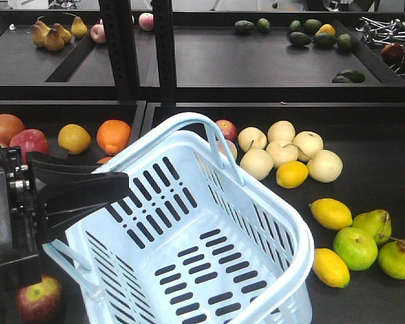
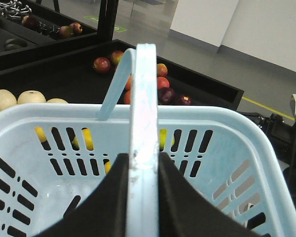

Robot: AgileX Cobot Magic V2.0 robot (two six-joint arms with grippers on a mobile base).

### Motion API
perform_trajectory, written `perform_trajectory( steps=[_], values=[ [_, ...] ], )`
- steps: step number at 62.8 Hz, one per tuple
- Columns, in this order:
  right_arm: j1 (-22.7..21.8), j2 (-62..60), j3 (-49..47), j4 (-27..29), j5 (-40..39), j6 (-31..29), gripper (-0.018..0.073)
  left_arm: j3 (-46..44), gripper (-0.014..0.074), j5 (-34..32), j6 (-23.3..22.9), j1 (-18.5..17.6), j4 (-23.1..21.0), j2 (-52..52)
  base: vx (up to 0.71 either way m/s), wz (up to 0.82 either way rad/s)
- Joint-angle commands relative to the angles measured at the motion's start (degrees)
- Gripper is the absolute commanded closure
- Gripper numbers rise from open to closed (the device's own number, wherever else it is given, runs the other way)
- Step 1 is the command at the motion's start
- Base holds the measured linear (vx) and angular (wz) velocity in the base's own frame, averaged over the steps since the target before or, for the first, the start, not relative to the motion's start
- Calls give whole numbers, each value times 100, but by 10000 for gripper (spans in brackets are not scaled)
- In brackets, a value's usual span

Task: Pick three apples into basket with both arms
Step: 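Lift the light-blue basket by its handle with the left gripper, then hold the basket in the left gripper while the base turns away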

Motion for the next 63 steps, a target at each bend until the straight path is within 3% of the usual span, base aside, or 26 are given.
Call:
perform_trajectory(
  steps=[1,63],
  values=[
    [-30,-75,65,-65,-426,-12,564,-161,604,102,-21,-14,278,-95,0,0],
    [-30,-75,65,-65,-426,-12,564,-161,604,103,-21,-14,278,-89,0,0]
  ],
)
